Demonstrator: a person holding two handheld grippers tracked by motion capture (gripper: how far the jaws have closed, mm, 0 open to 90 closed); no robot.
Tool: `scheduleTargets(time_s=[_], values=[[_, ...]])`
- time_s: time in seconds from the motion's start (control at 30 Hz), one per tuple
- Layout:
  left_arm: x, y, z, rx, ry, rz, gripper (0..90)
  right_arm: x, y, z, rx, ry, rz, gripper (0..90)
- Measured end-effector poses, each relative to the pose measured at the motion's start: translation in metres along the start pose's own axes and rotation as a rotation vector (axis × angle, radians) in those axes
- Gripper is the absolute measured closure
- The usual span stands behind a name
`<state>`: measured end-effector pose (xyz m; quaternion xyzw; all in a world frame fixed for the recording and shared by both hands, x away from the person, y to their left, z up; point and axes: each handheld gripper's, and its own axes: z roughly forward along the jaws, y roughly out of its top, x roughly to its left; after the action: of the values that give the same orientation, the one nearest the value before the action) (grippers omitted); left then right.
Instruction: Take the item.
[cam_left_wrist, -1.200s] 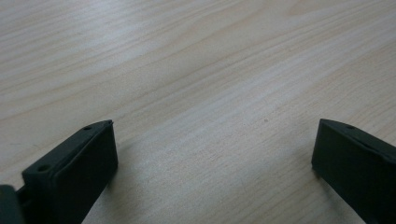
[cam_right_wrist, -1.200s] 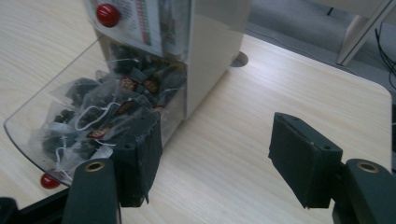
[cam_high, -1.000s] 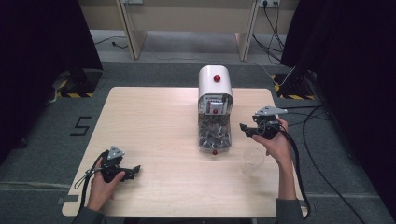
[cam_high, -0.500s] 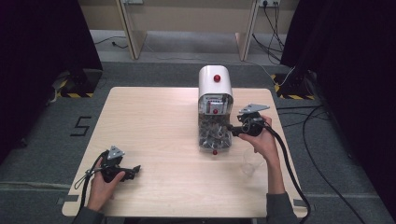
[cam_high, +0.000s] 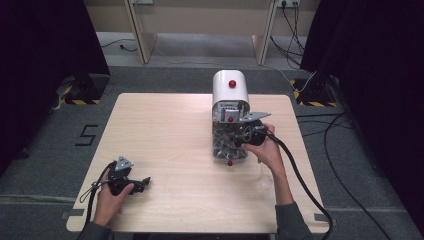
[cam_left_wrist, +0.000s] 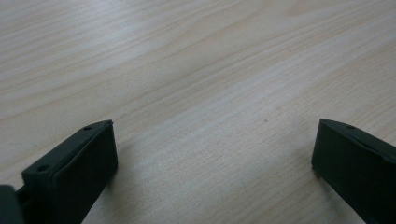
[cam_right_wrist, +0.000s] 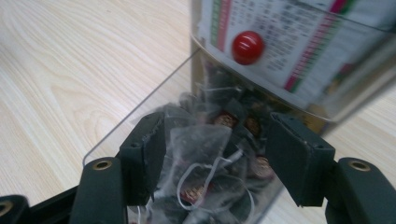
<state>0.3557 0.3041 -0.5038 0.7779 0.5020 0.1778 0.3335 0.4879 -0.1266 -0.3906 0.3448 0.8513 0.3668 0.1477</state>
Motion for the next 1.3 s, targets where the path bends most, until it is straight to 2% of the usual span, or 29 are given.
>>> scheduleTargets(time_s=[0.17, 0.37, 0.43, 1.0, 1.13, 1.3], values=[[0.000, 0.000, 0.000, 0.000, 0.000, 0.000, 0.0, 0.006, 0.002, 0.010, 0.022, -0.009, -0.015, 38.9], [0.000, 0.000, 0.000, 0.000, 0.000, 0.000, 0.0, 0.010, 0.001, 0.019, 0.050, -0.035, -0.008, 39.1], [0.000, 0.000, 0.000, 0.000, 0.000, 0.000, 0.0, 0.010, 0.000, 0.021, 0.066, -0.055, -0.014, 38.9], [0.000, 0.000, 0.000, 0.000, 0.000, 0.000, 0.0, 0.011, -0.007, 0.042, 0.131, -0.093, 0.000, 38.5], [0.000, 0.000, 0.000, 0.000, 0.000, -0.001, 0.0, 0.013, -0.008, 0.044, 0.143, -0.081, 0.005, 48.7], [0.000, 0.000, 0.000, 0.000, 0.000, -0.001, 0.0, 0.016, -0.009, 0.046, 0.128, -0.083, -0.031, 66.7]])
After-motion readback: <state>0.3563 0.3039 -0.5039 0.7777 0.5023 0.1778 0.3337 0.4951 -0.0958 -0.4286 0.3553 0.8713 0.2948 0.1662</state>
